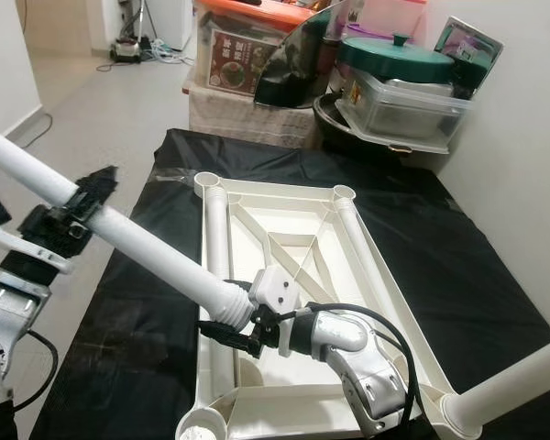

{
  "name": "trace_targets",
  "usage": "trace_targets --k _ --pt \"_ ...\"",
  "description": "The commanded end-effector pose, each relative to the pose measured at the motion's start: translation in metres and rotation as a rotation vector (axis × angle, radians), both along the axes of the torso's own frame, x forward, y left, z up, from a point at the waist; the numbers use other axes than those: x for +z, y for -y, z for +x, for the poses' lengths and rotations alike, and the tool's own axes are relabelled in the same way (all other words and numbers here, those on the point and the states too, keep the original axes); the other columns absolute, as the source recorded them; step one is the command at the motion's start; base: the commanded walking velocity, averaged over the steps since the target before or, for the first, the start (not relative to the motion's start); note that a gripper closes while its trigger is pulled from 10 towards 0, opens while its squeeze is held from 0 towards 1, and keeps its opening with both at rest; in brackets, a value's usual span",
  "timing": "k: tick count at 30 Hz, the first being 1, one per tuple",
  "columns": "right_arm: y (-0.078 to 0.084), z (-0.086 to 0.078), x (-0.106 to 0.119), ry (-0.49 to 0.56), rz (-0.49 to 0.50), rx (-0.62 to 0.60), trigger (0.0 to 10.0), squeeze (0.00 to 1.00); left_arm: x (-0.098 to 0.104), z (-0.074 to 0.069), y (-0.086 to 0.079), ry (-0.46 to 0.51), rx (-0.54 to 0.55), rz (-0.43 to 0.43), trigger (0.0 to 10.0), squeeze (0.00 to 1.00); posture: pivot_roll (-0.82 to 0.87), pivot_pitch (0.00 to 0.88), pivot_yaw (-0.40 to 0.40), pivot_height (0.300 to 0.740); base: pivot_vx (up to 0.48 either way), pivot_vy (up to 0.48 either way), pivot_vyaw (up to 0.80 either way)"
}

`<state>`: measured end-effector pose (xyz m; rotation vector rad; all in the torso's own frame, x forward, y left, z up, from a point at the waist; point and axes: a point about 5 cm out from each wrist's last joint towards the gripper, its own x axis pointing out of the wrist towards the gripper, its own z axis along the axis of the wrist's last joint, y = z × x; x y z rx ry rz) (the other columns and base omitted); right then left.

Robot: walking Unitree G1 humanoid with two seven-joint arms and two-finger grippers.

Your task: Building children table

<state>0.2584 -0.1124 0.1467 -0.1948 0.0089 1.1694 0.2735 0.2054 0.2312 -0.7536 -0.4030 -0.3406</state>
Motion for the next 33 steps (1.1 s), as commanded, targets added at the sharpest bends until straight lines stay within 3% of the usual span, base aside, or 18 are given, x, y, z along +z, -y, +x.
trace_targets --k 1,7,8,9,11,12,14,15,30,31,32,33 --pt "0.001 -0.003 0.002 0.027 -0.002 0.033 0.0 0.00 0.000 0.002 0.001 -0.007 -0.004 -0.013 0.0 0.00 0.08 0.000 -0.134 0.740 0.000 0.000 0.00" --pt "-0.002 0.004 0.003 0.058 0.015 -0.017 0.0 0.00 0.002 0.001 0.006 0.003 0.010 -0.014 0.0 0.00 0.09 0.000 -0.137 0.740 0.000 0.000 0.00" --pt "-0.002 0.008 0.003 0.050 0.018 -0.051 1.3 0.00 0.003 0.000 0.009 0.007 0.007 -0.016 0.0 0.00 0.09 0.000 -0.137 0.740 0.000 0.000 0.00" --pt "-0.001 0.011 0.002 0.042 0.015 -0.082 3.5 0.00 0.003 0.000 0.010 0.009 0.005 -0.020 0.0 0.00 0.09 0.000 -0.140 0.740 0.000 0.000 0.00" --pt "-0.001 0.011 0.002 0.042 0.015 -0.082 3.5 0.00 0.003 0.000 0.010 0.009 0.005 -0.020 0.0 0.00 0.09 0.000 -0.140 0.740 0.000 0.000 0.00" --pt "0.000 0.014 0.001 0.029 0.008 -0.116 10.0 0.00 0.004 0.000 0.012 0.013 -0.003 -0.025 0.0 0.00 0.09 0.000 -0.140 0.740 0.000 0.000 0.00" --pt "0.002 0.018 -0.001 0.012 0.001 -0.150 10.0 0.00 0.006 -0.001 0.015 0.019 -0.012 -0.026 0.0 0.00 0.09 0.000 -0.138 0.740 0.000 0.000 0.00" --pt "0.004 0.019 -0.001 -0.009 0.009 -0.164 10.0 1.00 0.008 0.000 0.016 0.025 -0.015 -0.032 0.0 0.00 0.09 0.000 -0.138 0.740 0.000 0.000 0.00" --pt "0.024 0.036 0.017 0.016 0.117 -0.292 10.0 1.00 0.035 -0.001 0.004 0.110 0.021 -0.102 0.0 0.00 0.08 0.000 -0.135 0.740 0.000 0.000 0.00" --pt "0.026 0.038 0.020 0.029 0.114 -0.311 10.0 1.00 0.038 -0.001 0.002 0.121 0.025 -0.122 0.0 0.00 0.08 0.000 -0.137 0.740 0.000 0.000 0.00" --pt "0.029 0.043 0.038 0.018 0.197 -0.343 10.0 1.00 0.045 -0.001 0.001 0.138 0.029 -0.143 0.0 0.00 0.08 0.000 -0.137 0.740 0.000 0.000 0.00" --pt "0.029 0.043 0.038 0.018 0.197 -0.343 10.0 1.00 0.045 -0.001 0.001 0.138 0.029 -0.143 0.0 0.00 0.08 0.000 -0.137 0.740 0.000 0.000 0.00"
